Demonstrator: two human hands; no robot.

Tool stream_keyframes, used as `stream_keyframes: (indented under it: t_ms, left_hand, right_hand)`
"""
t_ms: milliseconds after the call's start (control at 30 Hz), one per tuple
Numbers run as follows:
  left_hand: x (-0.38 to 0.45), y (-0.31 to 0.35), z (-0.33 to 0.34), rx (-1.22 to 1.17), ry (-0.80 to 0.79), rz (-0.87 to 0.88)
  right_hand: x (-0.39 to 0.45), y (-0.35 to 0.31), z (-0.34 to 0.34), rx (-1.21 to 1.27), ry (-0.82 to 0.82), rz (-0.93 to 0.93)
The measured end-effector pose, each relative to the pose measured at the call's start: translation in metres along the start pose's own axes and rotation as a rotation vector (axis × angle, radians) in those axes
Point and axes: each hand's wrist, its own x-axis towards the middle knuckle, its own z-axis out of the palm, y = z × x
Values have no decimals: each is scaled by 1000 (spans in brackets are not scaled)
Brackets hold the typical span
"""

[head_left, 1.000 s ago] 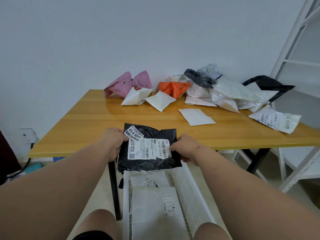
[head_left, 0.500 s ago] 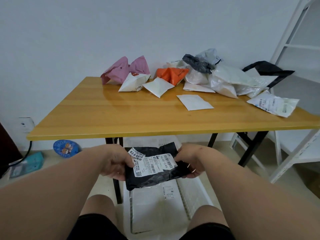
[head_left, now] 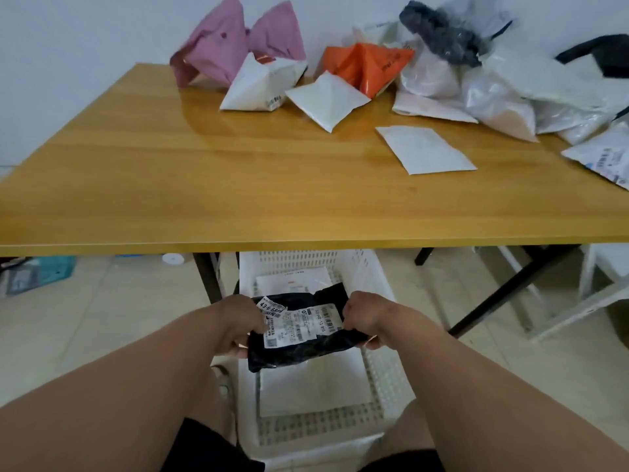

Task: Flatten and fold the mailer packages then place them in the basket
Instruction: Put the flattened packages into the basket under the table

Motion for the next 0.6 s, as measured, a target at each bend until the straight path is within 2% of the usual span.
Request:
stream_keyframes:
  t_ms: [267,367,500,600]
  left_hand:
    - [70,2,4,-51,-38,-79]
    - [91,12,1,-58,-8,-77]
    - [107,28,-1,-24,63,-55]
    - [115,28,-4,31,83,-31]
  right_hand:
    - [78,-9,11,-68,-22,46]
    - [100,-20,9,-130,28,-20]
    - [113,-34,5,9,103,-171]
    - [118,-40,1,-91,52,-185]
